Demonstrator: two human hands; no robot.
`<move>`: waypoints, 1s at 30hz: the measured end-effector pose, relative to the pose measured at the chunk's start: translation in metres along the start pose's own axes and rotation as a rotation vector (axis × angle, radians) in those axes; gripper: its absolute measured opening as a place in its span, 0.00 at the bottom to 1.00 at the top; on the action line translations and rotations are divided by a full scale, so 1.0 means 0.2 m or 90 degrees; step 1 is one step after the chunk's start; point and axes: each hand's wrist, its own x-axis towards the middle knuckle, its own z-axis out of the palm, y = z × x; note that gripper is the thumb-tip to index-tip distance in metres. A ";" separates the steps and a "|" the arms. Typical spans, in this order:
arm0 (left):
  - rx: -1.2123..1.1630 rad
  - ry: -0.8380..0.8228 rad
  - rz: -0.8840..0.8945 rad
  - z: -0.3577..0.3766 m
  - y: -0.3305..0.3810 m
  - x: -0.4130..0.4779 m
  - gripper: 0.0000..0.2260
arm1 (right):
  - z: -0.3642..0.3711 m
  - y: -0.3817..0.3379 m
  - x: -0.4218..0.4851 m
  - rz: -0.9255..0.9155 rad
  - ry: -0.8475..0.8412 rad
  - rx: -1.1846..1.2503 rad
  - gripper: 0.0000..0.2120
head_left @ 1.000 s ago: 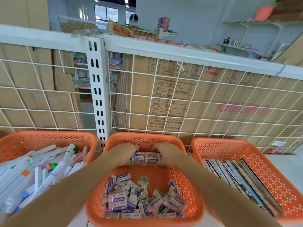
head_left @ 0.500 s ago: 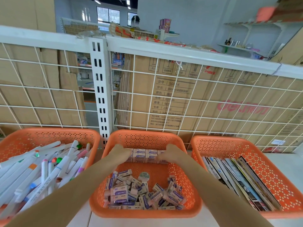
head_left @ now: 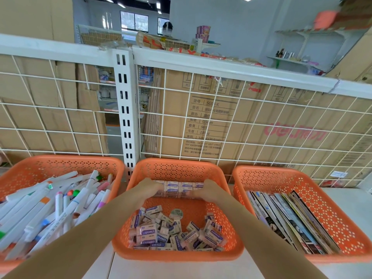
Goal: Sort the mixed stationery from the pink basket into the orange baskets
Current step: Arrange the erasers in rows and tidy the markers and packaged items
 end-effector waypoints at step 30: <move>0.322 -0.110 0.327 -0.01 -0.08 -0.17 0.04 | 0.02 0.04 -0.22 -0.159 0.001 0.158 0.03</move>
